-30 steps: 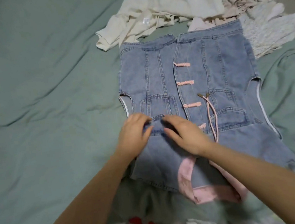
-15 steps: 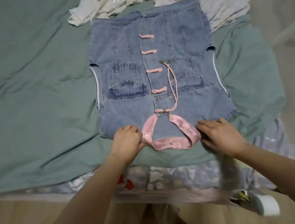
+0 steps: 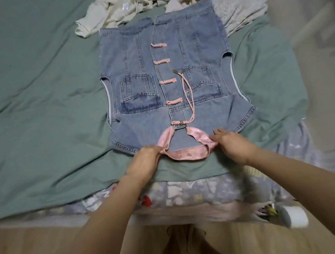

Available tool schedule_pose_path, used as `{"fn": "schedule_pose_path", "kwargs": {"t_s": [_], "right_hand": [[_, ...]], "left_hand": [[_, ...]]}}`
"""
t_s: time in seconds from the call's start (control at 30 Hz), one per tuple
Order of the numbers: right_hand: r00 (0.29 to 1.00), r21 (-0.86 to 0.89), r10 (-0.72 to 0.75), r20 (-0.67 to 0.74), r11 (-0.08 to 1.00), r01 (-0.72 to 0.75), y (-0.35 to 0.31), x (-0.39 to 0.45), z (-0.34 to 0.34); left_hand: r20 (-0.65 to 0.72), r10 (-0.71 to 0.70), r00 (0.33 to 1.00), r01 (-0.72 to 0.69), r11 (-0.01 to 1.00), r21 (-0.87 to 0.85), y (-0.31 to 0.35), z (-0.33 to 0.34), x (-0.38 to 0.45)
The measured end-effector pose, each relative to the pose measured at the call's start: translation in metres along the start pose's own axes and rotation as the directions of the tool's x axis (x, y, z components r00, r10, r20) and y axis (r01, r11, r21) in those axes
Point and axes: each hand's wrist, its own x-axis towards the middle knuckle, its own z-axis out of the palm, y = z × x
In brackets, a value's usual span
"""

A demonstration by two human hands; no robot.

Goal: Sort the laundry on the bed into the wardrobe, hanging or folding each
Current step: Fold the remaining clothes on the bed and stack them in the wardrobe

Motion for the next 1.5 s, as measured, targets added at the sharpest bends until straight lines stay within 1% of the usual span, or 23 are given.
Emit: {"fn": "schedule_pose_path", "kwargs": {"t_s": [0.1,0.27,0.33,0.47,0.5,0.57,0.6,0.67,0.73,0.83,0.93,1.03,1.1,1.17,1.37,1.5], "right_hand": [[0.998,-0.021,0.019,0.052,1.0,-0.018,-0.014,-0.01,-0.025],[0.989,0.059,0.064,0.136,0.996,-0.073,-0.042,-0.043,-0.058],[0.98,0.071,0.076,0.182,0.993,-0.09,-0.055,-0.063,-0.059],[0.925,0.059,0.034,0.379,0.996,-0.061,-0.081,-0.107,-0.061],[0.91,0.048,0.031,0.413,0.997,-0.056,-0.084,-0.114,-0.062],[0.9,0.045,0.041,0.433,0.997,-0.068,-0.084,-0.124,-0.067],[0.907,0.04,0.055,0.417,0.996,-0.079,-0.082,-0.126,-0.073],[0.941,0.04,0.098,0.324,0.992,-0.118,-0.075,-0.123,-0.087],[0.967,0.053,0.148,0.209,0.985,-0.163,-0.066,-0.111,-0.103],[0.97,0.077,0.232,0.073,0.968,-0.237,-0.056,-0.081,-0.128],[0.951,0.128,0.3,-0.071,0.949,-0.29,-0.052,-0.043,-0.151],[0.925,0.15,0.337,-0.178,0.938,-0.313,-0.047,-0.005,-0.174],[0.909,0.152,0.345,-0.233,0.936,-0.317,-0.041,0.023,-0.188],[0.896,0.149,0.361,-0.259,0.931,-0.332,-0.035,0.051,-0.197],[0.874,0.189,0.421,-0.243,0.904,-0.383,-0.014,0.144,-0.197],[0.859,0.208,0.451,-0.244,0.889,-0.407,0.009,0.202,-0.186]], "left_hand": [[0.055,-0.053,0.997,0.049,0.996,0.074,0.012,-0.031,-0.005],[0.172,-0.062,0.983,0.039,0.99,0.132,0.027,-0.08,-0.038],[0.23,-0.094,0.969,0.07,0.991,0.111,0.035,-0.082,-0.065],[0.38,-0.12,0.917,0.12,0.992,0.024,0.057,-0.073,-0.12],[0.404,-0.116,0.908,0.121,0.993,0.013,0.062,-0.071,-0.13],[0.399,-0.11,0.911,0.121,0.993,-0.004,0.07,-0.074,-0.138],[0.38,-0.116,0.918,0.134,0.991,-0.023,0.07,-0.076,-0.138],[0.317,-0.135,0.939,0.156,0.987,-0.041,0.069,-0.084,-0.13],[0.222,-0.15,0.963,0.165,0.985,-0.049,0.068,-0.099,-0.114],[0.056,-0.164,0.985,0.168,0.983,-0.075,0.072,-0.13,-0.082],[-0.093,-0.243,0.966,0.237,0.969,-0.074,0.077,-0.156,-0.046],[-0.195,-0.313,0.929,0.29,0.947,-0.137,0.075,-0.176,-0.011],[-0.238,-0.311,0.92,0.283,0.948,-0.146,0.066,-0.185,0.015],[-0.263,-0.295,0.918,0.273,0.955,-0.12,0.055,-0.193,0.046],[-0.248,-0.294,0.923,0.29,0.956,-0.051,0.023,-0.209,0.141],[-0.235,-0.329,0.915,0.343,0.939,0.02,-0.003,-0.198,0.202]]}}
